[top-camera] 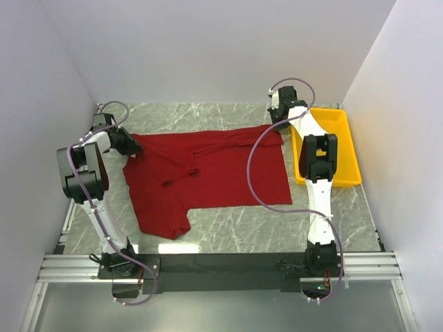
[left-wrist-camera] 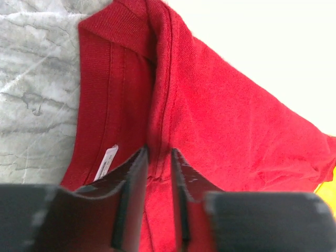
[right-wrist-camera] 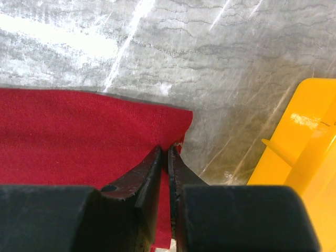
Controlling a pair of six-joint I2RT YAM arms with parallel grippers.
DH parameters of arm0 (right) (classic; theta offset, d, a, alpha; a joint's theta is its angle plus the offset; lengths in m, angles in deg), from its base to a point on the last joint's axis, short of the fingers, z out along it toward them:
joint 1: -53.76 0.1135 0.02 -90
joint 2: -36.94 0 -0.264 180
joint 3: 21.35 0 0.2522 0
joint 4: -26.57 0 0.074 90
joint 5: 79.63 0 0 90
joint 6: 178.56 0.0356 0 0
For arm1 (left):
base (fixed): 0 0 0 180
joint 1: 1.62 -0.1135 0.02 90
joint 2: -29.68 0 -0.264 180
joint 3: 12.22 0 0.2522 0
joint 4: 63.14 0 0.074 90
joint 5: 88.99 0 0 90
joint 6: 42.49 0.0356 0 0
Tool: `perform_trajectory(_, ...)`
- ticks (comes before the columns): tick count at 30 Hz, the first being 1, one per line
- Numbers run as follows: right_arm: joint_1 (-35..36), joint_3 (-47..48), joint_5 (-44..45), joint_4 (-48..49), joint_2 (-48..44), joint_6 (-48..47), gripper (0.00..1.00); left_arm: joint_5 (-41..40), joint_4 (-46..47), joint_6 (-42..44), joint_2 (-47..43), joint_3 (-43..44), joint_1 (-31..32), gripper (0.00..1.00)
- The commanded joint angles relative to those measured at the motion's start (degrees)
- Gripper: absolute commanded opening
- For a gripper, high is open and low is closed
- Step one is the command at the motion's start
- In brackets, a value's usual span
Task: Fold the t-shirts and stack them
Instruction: Fold the tshirt
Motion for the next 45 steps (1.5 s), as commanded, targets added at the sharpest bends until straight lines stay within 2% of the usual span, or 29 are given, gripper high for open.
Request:
perform_trajectory(1, -0.6, 0.6, 1.1, 0.3, -2.6, -0.3, 0.16, -0.1, -0.3, 0.4, 0.6, 2.8, 0.2, 0.27)
perform_trajectory(8, -0.6, 0.2, 1.4, 0.6, -2.9, -0.5, 0.15, 0.2, -1.3, 1.2, 1.1, 3.5, 0.1, 0.01)
perform_trajectory(19, -1.7, -1.0, 2.8, 3.9, -5.1, 0.9, 0.08, -2.6, -5.0, 4.9, -2.4, 2.0, -1.5, 0.01)
perform_trajectory(34, -1.7, -6.1, 0.7, 9.4, -9.2, 1.6, 0.00, 0.3, -6.4, 6.1, -1.6, 4.0, -3.2, 0.01)
perform_trajectory(36, -1.8, -8.2, -0.5, 10.6, -10.5, 1.2, 0.04, 0.8, -6.4, 6.3, -1.6, 4.1, -3.3, 0.01)
perform_trajectory(37, -1.8, -8.3, -1.4, 10.5, -10.6, 1.0, 0.10, 1.3, -6.2, 6.3, -1.5, 4.1, -3.3, 0.07)
perform_trajectory(38, -1.8, -7.2, -1.8, 9.8, -10.4, 0.7, 0.24, 1.4, -6.1, 6.2, -1.7, 4.1, -3.3, 0.11)
perform_trajectory(41, -1.8, -6.2, -4.3, 7.2, -10.2, -1.1, 0.38, 2.9, -4.7, 5.5, -3.1, 4.1, -3.3, 0.26)
perform_trajectory(43, -1.8, -9.6, -6.5, 8.6, -12.8, -2.4, 0.47, 3.9, -3.9, 5.1, -4.9, 4.4, -3.3, 0.34)
perform_trajectory(45, -1.8, -11.4, -8.0, 9.1, -15.5, -5.0, 0.52, 4.3, -3.9, 5.2, -5.9, 5.4, -3.4, 0.36)
